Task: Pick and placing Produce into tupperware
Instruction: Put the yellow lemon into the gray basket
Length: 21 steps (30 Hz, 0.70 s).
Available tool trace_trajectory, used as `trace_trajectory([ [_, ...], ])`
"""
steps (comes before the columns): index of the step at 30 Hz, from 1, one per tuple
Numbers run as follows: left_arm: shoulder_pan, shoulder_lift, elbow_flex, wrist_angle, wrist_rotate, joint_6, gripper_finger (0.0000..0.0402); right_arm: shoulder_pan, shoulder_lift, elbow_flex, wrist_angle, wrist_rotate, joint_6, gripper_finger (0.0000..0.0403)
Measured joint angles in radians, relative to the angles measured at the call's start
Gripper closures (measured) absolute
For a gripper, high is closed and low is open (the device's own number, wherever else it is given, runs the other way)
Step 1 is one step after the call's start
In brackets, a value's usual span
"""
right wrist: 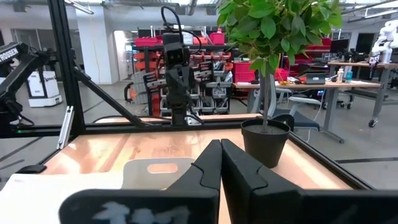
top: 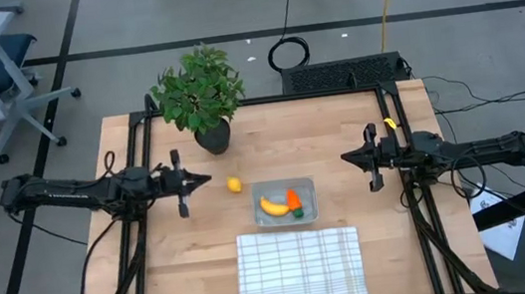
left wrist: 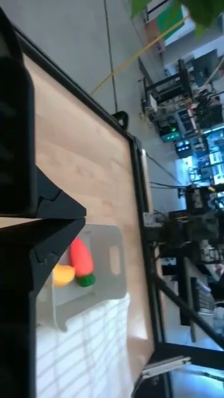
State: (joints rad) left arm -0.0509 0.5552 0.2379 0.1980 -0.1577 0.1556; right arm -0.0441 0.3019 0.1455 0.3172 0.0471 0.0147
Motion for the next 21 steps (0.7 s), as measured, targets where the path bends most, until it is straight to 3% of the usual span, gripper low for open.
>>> trace_trajectory([
  [7, 0.011, 0.051, 0.001, 0.012, -0.16, -0.08, 0.0391, 0.0, 0.0, 0.0, -0.009, 0.0, 0.007, 0.0403],
  [14, 0.046, 0.16, 0.001, 0.052, -0.15, -0.078, 0.0396, 0.0, 0.0, 0.0, -0.009, 0.0, 0.012, 0.0403],
  [21, 0.047, 0.171, 0.001, 0.068, -0.15, -0.071, 0.0399, 0.0, 0.0, 0.0, -0.009, 0.0, 0.015, 0.0403],
])
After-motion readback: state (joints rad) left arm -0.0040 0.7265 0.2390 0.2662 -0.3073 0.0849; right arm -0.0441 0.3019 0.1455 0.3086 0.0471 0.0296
